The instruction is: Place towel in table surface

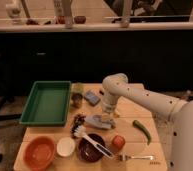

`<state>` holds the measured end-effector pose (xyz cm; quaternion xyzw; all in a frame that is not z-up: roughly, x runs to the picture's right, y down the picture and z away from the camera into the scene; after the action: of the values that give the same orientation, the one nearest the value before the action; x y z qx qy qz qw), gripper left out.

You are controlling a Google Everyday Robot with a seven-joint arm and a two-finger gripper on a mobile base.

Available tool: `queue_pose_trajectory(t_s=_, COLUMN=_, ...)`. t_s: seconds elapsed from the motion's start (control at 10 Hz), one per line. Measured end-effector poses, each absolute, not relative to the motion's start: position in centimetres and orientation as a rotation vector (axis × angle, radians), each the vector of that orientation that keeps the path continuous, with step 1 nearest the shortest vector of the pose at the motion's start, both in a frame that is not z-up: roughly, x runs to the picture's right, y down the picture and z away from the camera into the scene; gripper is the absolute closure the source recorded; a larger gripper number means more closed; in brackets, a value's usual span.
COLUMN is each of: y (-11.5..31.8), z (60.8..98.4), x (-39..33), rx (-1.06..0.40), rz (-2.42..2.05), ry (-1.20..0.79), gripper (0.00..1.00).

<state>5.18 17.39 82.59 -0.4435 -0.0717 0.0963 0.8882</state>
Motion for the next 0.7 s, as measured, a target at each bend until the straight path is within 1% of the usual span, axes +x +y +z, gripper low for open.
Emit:
queue_pose_trajectory(t_s=0.2, y=17.39, z=82.6, x=5.18, rx=-0.922, rz=0.2, ry=-0.149, gripper=1.0)
queue_pose_trajectory(t_s=0.3, y=17.4, z=82.6, x=5.18, rx=-0.922, rz=0.2, ry=-0.149, gripper=0.97)
queue_pose_trajectory(t_s=0.5, y=17.4, z=82.6, x=5.19, rx=-0.922, rz=0.2, ry=-0.149, gripper=0.79)
queue_pose_trajectory(t_s=0.7, y=17.4, z=82.6, x=5.2, rx=-0.922, rz=0.2, ry=-0.149, gripper=0.57)
